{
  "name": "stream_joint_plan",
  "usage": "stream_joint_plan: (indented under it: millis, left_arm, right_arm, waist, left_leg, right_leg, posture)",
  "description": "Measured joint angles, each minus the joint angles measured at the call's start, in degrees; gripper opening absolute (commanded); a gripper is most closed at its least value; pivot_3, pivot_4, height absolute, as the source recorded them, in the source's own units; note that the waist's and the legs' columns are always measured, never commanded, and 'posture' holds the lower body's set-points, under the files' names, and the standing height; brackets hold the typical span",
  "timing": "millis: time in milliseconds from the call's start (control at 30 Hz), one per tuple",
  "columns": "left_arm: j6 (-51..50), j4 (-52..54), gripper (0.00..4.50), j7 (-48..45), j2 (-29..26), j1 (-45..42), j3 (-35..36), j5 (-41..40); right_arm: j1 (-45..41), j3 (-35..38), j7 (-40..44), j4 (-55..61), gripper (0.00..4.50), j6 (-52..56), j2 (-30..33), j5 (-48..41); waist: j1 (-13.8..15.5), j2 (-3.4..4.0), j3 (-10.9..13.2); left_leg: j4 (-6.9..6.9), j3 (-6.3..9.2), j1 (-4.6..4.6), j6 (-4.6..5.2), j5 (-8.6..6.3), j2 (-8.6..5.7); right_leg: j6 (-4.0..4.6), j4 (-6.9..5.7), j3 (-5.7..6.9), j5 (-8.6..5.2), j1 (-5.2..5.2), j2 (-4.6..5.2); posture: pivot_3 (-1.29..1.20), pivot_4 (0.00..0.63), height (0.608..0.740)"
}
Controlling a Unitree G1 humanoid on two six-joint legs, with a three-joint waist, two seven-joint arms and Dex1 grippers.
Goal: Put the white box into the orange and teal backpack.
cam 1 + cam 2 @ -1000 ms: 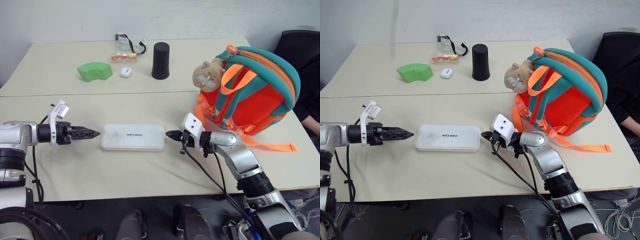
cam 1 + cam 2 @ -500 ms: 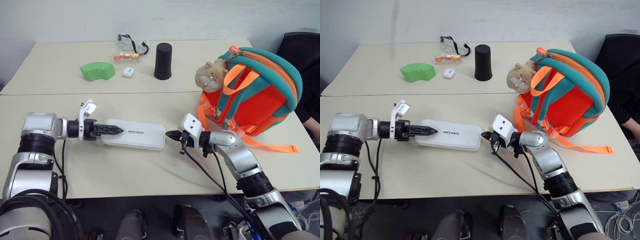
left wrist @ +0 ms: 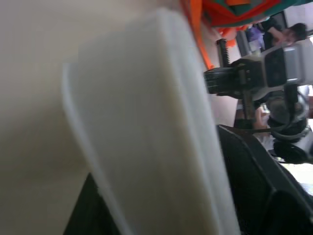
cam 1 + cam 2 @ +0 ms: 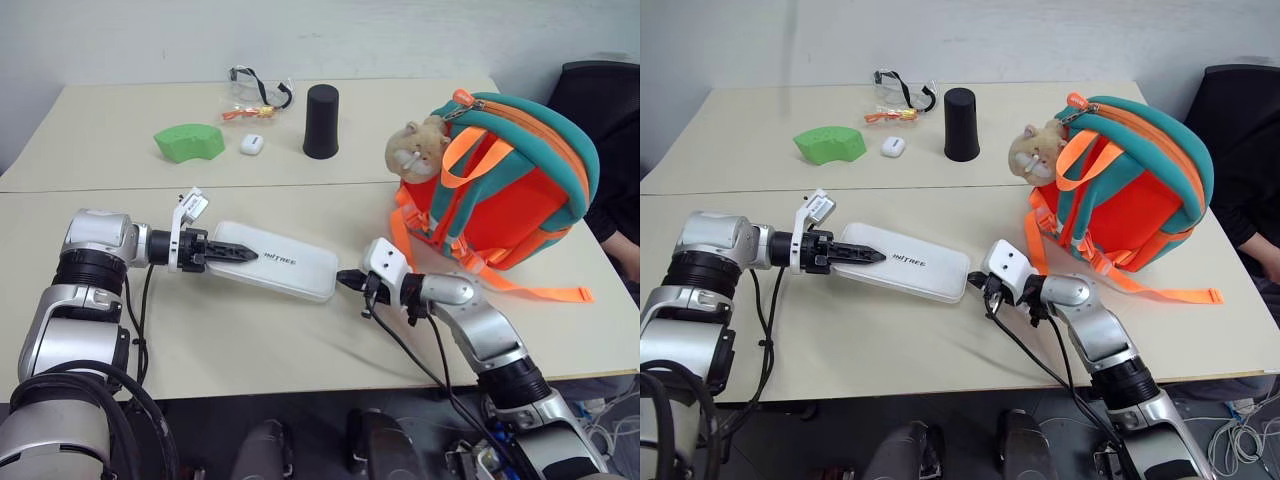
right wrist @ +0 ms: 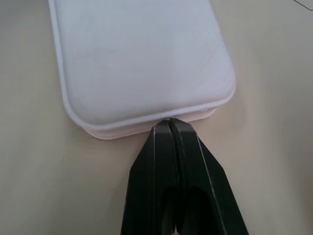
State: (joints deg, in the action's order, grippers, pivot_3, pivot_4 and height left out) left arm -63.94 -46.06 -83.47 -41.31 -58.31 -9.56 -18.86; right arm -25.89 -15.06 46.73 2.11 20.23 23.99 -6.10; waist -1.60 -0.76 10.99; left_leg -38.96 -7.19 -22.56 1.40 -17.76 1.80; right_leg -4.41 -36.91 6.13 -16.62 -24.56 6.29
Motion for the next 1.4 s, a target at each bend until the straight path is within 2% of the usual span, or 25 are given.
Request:
stream_joint_plan:
  millis: [67, 267, 433, 533, 700, 833, 900, 933, 1067, 1300, 1400]
  left_arm:
    - [-0.4, 0.3, 1.28, -1.3, -0.1, -0.4, 0.0, -0.5]
    - [-1.8, 4.4, 1.26, -2.1, -2.6, 0.8, 1.0, -2.1]
    - [-7.0, 16.9, 1.26, -0.6, -4.6, 6.0, 9.1, -9.1]
    - [-9.6, 29.6, 1.26, 3.7, -5.1, 11.2, 15.1, -13.3]
    - [-14.4, 45.9, 1.26, 11.2, -3.7, 18.7, 24.4, -21.0]
    - [-17.3, 53.0, 1.26, 17.2, -0.9, 20.7, 31.3, -26.6]
    - [-18.0, 55.7, 1.26, 20.2, 0.8, 21.7, 33.4, -28.9]
    - [-18.1, 56.8, 1.26, 21.6, 1.6, 22.4, 34.0, -29.8]
    - [-18.6, 57.7, 1.26, 26.9, 3.5, 23.1, 34.8, -32.8]
    - [-17.4, 57.5, 1.26, 31.4, 2.7, 22.5, 35.6, -36.0]
    - [-16.6, 56.8, 1.26, 32.8, 2.3, 22.2, 35.6, -36.9]
  right_arm:
    - [0.4, 0.0, 0.0, 0.3, 0.0, 0.0, 0.2, 0.0]
    - [4.2, 1.7, -0.2, 5.6, 0.0, 1.7, 2.1, -0.8]
    - [10.9, 10.9, -1.6, 17.6, 0.0, 9.8, 6.2, -6.5]
    - [17.2, 21.2, -3.6, 24.7, 0.56, 16.8, 8.0, -12.1]
    - [24.2, 40.4, -7.2, 32.4, 2.24, 29.1, 9.2, -24.0]
    - [21.8, 47.9, -11.8, 33.6, 3.69, 35.0, 9.2, -31.3]
    - [18.9, 48.8, -14.4, 32.8, 4.38, 36.0, 9.0, -33.1]
    - [17.2, 48.6, -15.5, 31.7, 4.48, 36.0, 8.7, -33.5]
    - [10.9, 44.7, -19.3, 24.8, 4.48, 35.2, 6.0, -33.6]
    - [0.8, 37.1, -21.1, 12.5, 4.48, 28.4, 1.8, -31.1]
    - [-0.9, 35.1, -20.9, 8.4, 4.48, 25.3, 0.9, -29.9]
  waist:
    - [0.0, 0.0, 0.0]
    - [0.0, -0.01, 0.0]
    - [0.2, -0.02, 0.0]
    - [0.6, -0.02, 0.0]
    - [1.3, -0.02, 0.0]
    - [1.3, -0.03, 0.0]
    - [1.4, -0.03, 0.0]
    - [1.3, -0.03, 0.0]
    - [1.3, -0.03, 0.0]
    - [1.2, -0.03, 0.0]
    - [1.2, -0.03, 0.0]
  left_leg:
    - [-0.02, 0.01, 0.0, 0.0, 0.0, 0.0]
    - [-0.05, 0.13, -0.16, -0.01, -0.01, 0.02]
    - [-0.14, 0.39, -0.39, 0.0, 0.0, 0.01]
    - [-0.15, 0.46, -0.4, 0.0, -0.01, 0.0]
    - [-0.16, 0.45, -0.3, 0.0, 0.01, 0.01]
    - [-0.12, 0.38, -0.02, -0.01, 0.02, 0.01]
    - [-0.09, 0.35, 0.06, -0.02, 0.02, 0.01]
    - [-0.09, 0.34, 0.08, -0.04, 0.02, 0.01]
    - [-0.07, 0.32, 0.07, -0.04, 0.02, 0.0]
    - [-0.05, 0.25, 0.07, -0.05, 0.03, -0.01]
    - [-0.02, 0.25, 0.04, -0.05, 0.03, 0.0]
  right_leg:
    - [0.0, -0.01, -0.01, 0.0, 0.0, 0.0]
    - [0.0, 0.02, -0.12, 0.0, -0.07, 0.03]
    - [0.0, 0.07, -0.09, 0.0, -0.11, 0.22]
    - [-0.01, 0.09, -0.07, 0.0, -0.06, 0.27]
    - [-0.01, 0.07, -0.12, 0.0, -0.02, 0.24]
    - [0.02, 0.14, -0.23, -0.02, 0.13, 0.26]
    - [0.04, 0.13, -0.25, -0.02, 0.17, 0.26]
    - [0.04, 0.13, -0.26, -0.02, 0.17, 0.25]
    - [0.04, 0.13, -0.26, -0.02, 0.15, 0.24]
    - [0.04, 0.13, -0.28, -0.02, 0.12, 0.18]
    - [0.04, 0.06, -0.28, -0.02, 0.12, 0.19]
  posture:
    - [0.0, 0.15, 0.74]
    - [0.0, 0.15, 0.74]
    - [0.0, 0.15, 0.74]
    - [0.0, 0.15, 0.74]
    - [0.0, 0.15, 0.74]
    - [0.0, 0.15, 0.74]
    - [0.0, 0.15, 0.74]
    - [0.0, 0.15, 0.74]
    - [0.0, 0.15, 0.74]
    - [0.0, 0.15, 0.74]
    - [0.0, 0.15, 0.74]
